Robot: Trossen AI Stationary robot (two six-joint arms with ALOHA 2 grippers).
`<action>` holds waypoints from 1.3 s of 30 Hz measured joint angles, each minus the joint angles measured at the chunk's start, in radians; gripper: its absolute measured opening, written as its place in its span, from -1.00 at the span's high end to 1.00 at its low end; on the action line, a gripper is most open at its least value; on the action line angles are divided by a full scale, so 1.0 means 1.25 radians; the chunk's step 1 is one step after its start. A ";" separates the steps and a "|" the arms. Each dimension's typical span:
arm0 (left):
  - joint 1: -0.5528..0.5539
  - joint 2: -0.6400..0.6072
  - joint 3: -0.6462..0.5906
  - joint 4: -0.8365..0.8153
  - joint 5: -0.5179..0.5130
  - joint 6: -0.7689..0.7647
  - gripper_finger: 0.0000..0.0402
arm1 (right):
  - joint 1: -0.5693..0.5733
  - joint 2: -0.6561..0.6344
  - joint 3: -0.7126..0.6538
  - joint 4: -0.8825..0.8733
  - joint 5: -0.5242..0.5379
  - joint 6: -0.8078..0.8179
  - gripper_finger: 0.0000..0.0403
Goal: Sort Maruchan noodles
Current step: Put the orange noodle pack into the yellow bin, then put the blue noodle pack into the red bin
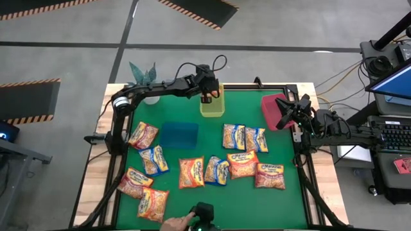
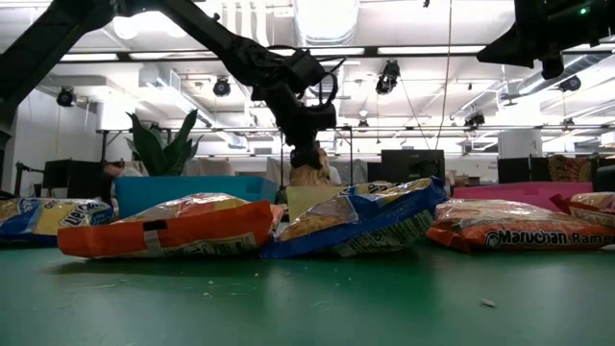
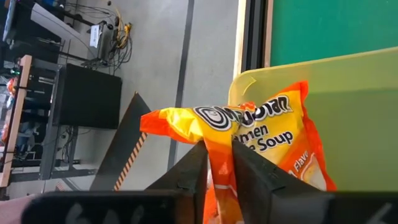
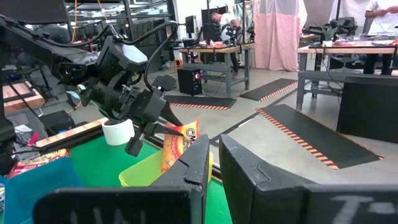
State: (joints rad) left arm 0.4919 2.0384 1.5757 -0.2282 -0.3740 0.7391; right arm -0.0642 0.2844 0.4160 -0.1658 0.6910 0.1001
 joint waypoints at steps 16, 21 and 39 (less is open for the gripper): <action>-0.002 0.000 0.011 0.017 0.000 -0.017 0.27 | 0.000 0.000 0.002 0.000 0.000 -0.011 0.86; -0.008 0.000 0.066 -0.031 0.000 -0.016 0.15 | 0.000 0.000 0.002 0.000 0.000 -0.016 0.86; -0.208 -0.057 0.278 -0.564 0.094 -0.244 0.22 | 0.001 0.000 0.002 0.035 -0.016 0.124 0.86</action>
State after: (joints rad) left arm 0.2316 1.9672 1.9234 -0.9337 -0.2564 0.4342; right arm -0.0635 0.2844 0.4191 -0.1223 0.6715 0.2551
